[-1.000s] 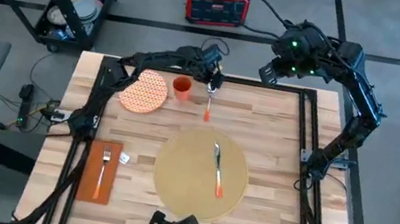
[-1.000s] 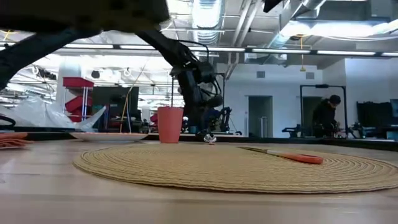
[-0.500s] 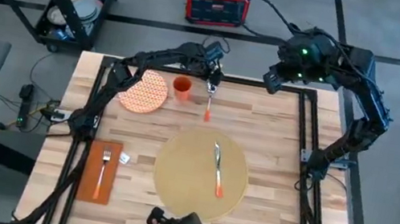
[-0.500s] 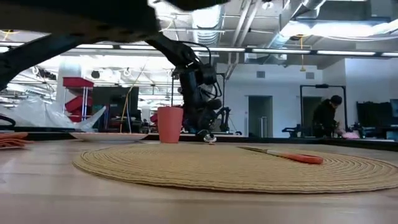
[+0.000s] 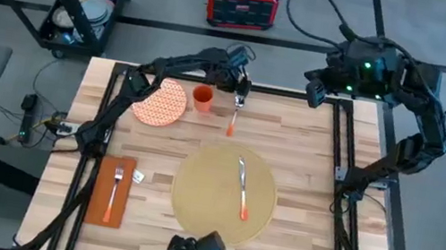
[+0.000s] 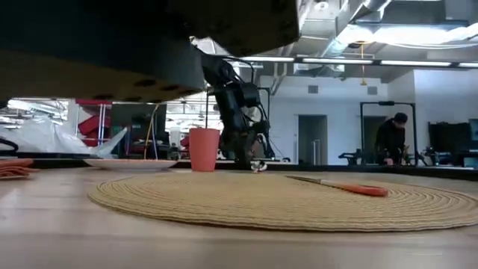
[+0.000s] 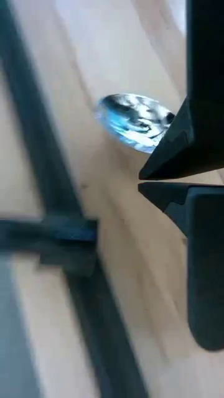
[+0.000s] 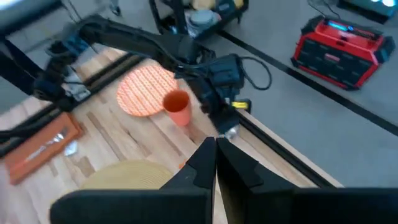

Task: Set table place
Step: Put the orange spoon on the brown placemat to the right of the table knife

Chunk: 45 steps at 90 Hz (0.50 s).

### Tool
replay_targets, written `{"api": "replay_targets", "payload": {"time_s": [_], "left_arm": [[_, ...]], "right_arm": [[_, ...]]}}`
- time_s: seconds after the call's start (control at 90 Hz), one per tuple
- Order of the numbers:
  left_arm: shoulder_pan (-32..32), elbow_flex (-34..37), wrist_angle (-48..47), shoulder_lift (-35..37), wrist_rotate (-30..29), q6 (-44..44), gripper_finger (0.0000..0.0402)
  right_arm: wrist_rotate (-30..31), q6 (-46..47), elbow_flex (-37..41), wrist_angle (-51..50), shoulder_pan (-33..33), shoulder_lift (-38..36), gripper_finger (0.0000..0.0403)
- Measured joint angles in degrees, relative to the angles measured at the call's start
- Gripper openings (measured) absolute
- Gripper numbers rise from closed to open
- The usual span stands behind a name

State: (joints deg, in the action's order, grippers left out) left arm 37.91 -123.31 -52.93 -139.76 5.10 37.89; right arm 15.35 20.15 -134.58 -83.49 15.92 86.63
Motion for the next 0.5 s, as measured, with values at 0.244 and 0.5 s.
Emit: {"api": "replay_targets", "payload": {"time_s": [0.244, 0.5], "left_arm": [[-2.37, 0.07, 1.70, -0.87, 5.13, 0.65, 0.0000], [-2.80, 0.13, 2.28, -0.96, 3.80, -1.38, 0.0000]], "right_arm": [[0.02, 0.12, -0.02, 2.55, -2.66, -1.15, 0.0000], [-0.02, 0.58, -0.02, 2.58, -4.69, -1.27, 0.0000]]}}
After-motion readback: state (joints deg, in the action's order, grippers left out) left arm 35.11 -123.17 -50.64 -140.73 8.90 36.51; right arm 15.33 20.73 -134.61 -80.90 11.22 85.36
